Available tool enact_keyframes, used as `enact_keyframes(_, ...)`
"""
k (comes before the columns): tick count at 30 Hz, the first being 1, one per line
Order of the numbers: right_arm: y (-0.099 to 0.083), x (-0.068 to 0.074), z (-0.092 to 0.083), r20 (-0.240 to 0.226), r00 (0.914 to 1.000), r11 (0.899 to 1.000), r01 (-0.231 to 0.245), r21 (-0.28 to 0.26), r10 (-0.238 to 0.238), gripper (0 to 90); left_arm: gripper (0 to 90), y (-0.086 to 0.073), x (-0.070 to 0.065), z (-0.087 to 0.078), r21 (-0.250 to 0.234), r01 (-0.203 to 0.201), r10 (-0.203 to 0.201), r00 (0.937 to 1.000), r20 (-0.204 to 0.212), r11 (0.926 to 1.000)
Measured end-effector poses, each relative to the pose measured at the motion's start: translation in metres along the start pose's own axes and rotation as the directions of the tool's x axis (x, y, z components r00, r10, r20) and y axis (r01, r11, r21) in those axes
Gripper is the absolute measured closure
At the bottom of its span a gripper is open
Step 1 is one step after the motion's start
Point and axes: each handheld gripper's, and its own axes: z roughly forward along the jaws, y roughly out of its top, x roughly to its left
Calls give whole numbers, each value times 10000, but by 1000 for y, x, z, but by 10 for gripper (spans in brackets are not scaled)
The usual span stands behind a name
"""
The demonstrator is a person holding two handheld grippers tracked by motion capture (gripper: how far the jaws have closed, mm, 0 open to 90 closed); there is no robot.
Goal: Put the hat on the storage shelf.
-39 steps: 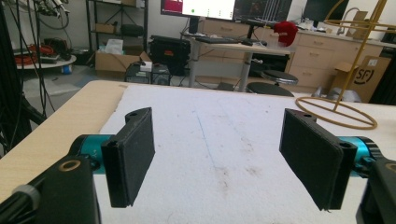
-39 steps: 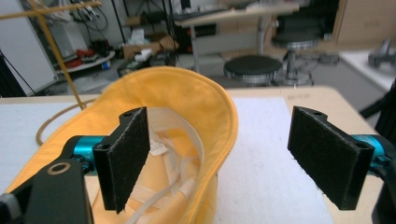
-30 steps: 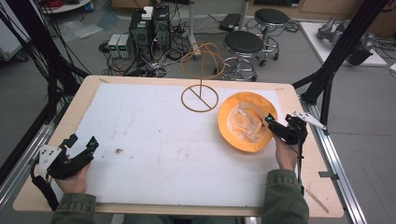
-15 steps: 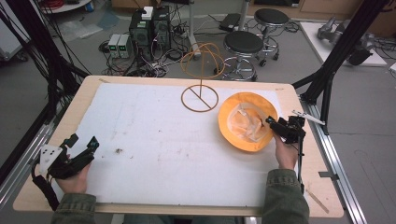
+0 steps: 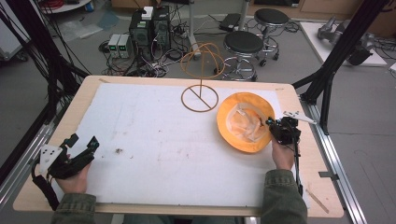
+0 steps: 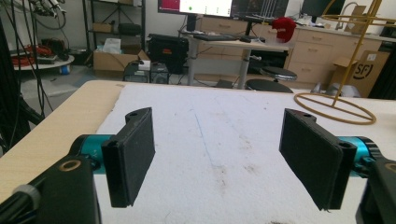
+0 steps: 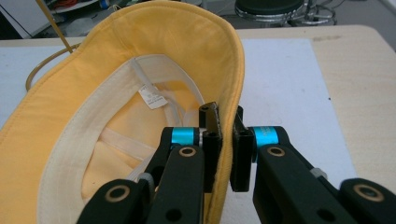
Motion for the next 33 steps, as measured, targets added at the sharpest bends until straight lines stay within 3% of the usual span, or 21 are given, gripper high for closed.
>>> enact_keyframes(9, 0, 6, -4, 25, 9999, 9986, 153, -502, -152, 865, 271, 0, 0, 0, -35, 10, -10, 10000, 33, 10000)
enact_keyframes(15, 2, 12, -10, -81, 9994, 9930, 335, -1130, -347, 866, 271, 0, 0, 0, -51, 23, -23, 10000, 43, 10000)
enact_keyframes(18, 4, 17, -17, -70, 9984, 9841, 533, -1692, -552, 866, 271, 0, 0, 0, -56, 54, -54, 10000, 43, 10000)
enact_keyframes(25, 6, 20, -26, -73, 9978, 9696, 629, -2364, -665, 867, 271, 0, 0, 0, -61, 86, -86, 9999, 52, 9999)
enact_keyframes(26, 7, 21, -28, -103, 9977, 9641, 618, -2581, -667, 867, 271, 0, 0, 0, -62, 89, -89, 9999, 52, 9999)
enact_keyframes(29, 7, 21, -29, -188, 9980, 9630, 540, -2640, -611, 866, 271, 0, 0, 0, -48, 93, -92, 9999, 70, 9999)
enact_keyframes(33, 8, 21, -34, -353, 9984, 9538, 319, -2987, -445, 866, 273, 0, 0, 0, -64, 118, -118, 9999, 91, 9999)
